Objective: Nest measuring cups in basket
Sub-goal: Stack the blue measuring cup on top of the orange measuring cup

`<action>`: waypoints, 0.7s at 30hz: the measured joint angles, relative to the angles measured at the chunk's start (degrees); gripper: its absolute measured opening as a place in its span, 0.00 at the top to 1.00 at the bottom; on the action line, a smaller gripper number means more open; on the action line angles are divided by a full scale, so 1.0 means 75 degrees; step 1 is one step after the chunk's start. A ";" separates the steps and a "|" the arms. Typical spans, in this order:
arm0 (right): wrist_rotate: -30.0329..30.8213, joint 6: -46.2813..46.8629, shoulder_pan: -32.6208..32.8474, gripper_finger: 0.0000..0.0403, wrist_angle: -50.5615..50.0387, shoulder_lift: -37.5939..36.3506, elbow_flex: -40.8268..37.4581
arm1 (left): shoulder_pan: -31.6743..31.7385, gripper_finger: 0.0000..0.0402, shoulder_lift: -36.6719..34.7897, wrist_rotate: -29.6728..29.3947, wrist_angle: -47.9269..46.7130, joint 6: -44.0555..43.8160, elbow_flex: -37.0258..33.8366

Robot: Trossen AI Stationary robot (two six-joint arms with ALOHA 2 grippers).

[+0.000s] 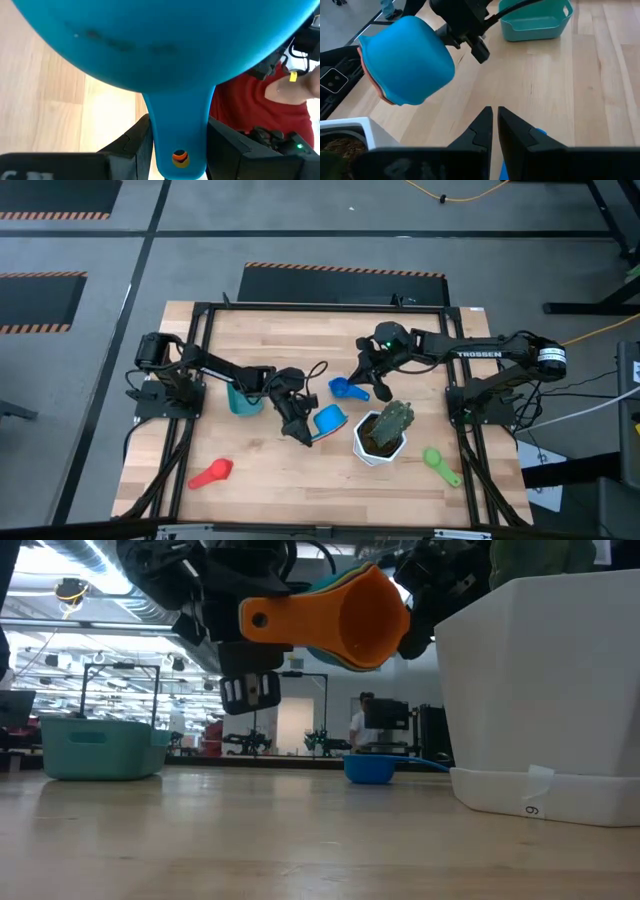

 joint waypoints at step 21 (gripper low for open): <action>0.0002 0.0023 0.0000 0.92 0.0047 0.0000 0.0000 | -0.0201 0.66 0.0000 -0.2192 0.0035 -0.0367 -0.0001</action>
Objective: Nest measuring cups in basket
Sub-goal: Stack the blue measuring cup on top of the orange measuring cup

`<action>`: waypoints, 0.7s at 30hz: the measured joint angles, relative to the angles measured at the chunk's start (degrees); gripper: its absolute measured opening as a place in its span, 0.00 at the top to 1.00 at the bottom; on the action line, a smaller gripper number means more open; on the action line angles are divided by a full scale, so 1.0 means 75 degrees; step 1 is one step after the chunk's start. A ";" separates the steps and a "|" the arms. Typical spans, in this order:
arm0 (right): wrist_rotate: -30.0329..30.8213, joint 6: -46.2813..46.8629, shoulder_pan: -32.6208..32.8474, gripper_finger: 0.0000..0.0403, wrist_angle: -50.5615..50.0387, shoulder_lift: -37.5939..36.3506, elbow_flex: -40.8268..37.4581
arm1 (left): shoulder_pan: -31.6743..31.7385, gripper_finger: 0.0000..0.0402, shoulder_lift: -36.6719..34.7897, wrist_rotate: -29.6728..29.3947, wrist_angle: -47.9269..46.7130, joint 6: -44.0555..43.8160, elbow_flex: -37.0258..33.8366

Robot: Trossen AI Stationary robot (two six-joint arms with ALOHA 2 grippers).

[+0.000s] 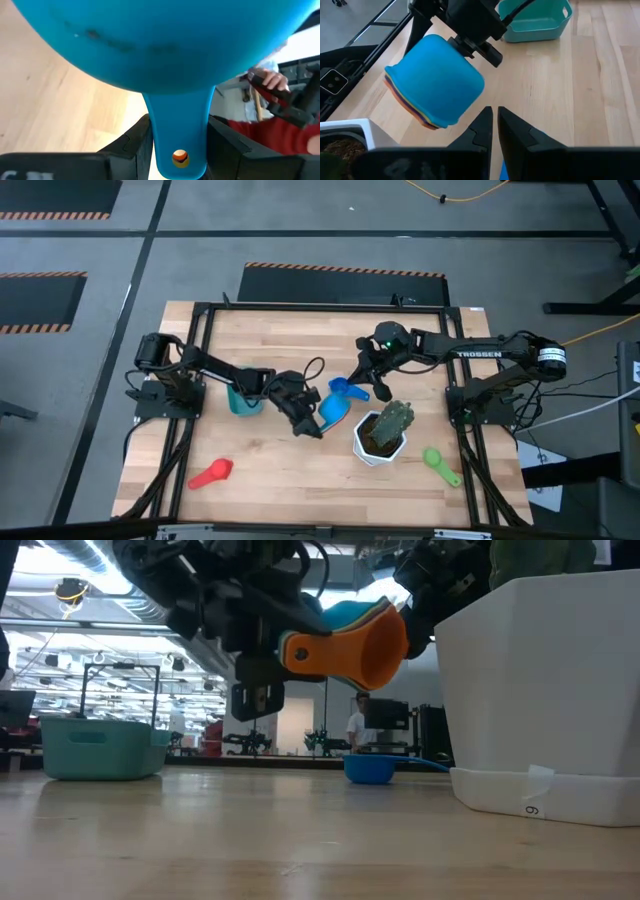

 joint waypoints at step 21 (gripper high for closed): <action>0.0000 0.0003 -0.0001 0.92 -0.0002 0.0000 0.0000 | -0.0041 0.66 0.0000 -0.1290 0.0029 0.0052 -0.0002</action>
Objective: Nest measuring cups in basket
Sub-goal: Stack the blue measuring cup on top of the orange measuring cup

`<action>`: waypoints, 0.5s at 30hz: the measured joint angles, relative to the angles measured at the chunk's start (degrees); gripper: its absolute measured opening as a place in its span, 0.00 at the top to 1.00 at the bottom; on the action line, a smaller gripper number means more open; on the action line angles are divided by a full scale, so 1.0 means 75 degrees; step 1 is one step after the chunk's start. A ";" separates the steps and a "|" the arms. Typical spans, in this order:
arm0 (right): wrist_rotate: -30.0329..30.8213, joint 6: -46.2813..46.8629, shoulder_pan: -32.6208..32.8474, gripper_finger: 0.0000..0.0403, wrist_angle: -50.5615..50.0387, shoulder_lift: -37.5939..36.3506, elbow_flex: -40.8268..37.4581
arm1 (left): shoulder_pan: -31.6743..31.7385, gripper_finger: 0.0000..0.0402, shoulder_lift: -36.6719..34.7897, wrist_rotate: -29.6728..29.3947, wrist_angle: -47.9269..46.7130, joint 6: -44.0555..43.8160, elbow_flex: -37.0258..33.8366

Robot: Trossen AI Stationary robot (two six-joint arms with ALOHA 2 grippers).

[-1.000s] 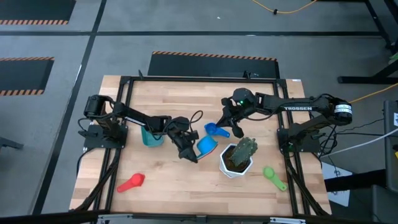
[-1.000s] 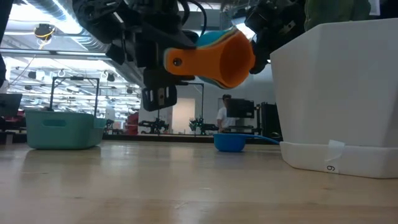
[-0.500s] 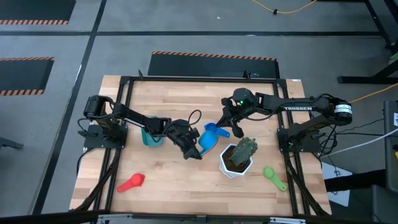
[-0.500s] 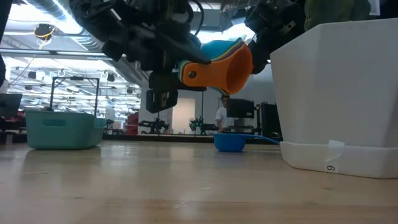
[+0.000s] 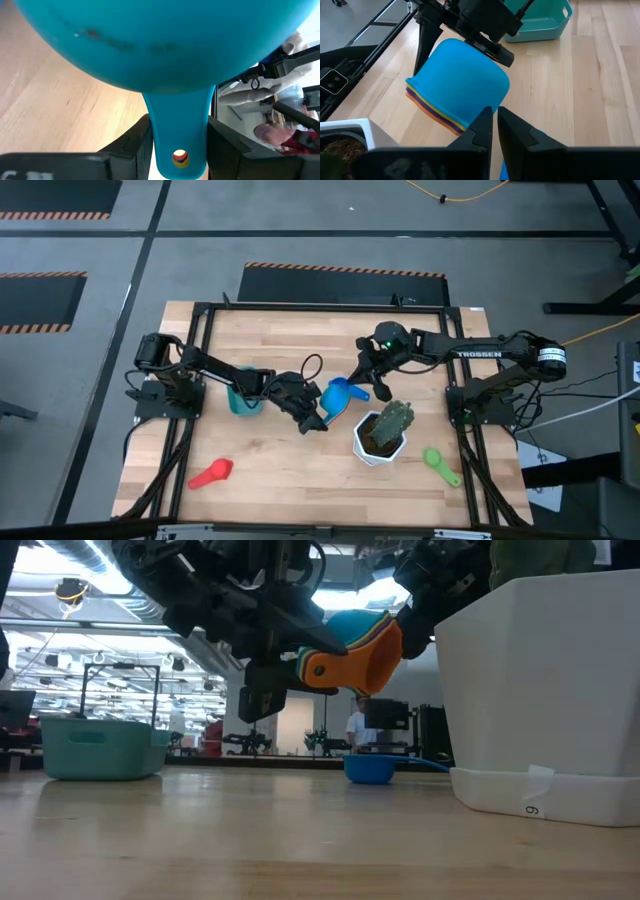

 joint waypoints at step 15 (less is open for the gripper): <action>0.1180 0.0002 -0.0002 0.92 0.0313 0.0000 0.0000 | 0.0000 0.66 0.0000 -0.0025 -0.0009 0.0000 0.0000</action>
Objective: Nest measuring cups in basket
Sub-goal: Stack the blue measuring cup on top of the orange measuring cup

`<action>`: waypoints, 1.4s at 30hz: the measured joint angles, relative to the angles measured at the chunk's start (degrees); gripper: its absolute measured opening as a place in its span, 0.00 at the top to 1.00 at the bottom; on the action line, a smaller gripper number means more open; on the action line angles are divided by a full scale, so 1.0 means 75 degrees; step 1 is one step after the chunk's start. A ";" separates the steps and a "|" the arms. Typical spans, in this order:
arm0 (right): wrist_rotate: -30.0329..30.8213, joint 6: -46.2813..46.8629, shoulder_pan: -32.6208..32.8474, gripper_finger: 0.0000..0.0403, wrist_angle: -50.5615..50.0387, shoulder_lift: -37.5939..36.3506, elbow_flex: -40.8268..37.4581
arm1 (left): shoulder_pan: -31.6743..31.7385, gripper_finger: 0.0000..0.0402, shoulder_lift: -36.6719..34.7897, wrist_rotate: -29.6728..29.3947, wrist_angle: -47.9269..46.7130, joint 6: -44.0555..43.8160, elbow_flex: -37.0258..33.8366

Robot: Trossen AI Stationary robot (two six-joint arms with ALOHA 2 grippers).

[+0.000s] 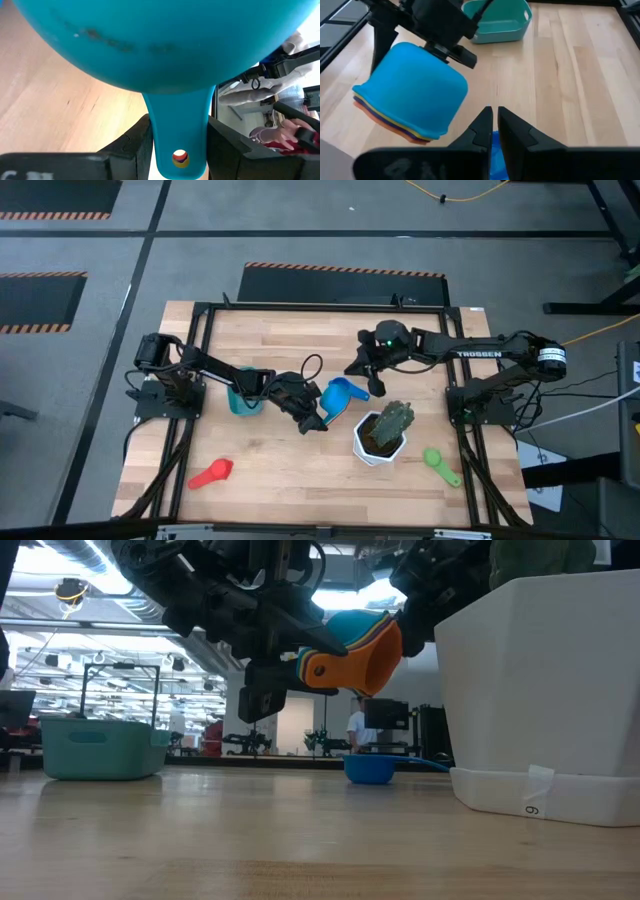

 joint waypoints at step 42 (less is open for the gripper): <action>0.1875 0.0177 0.0144 0.92 -0.0034 0.0000 -0.0003 | -0.0001 0.66 0.0000 -0.0098 0.0000 -0.0052 0.0000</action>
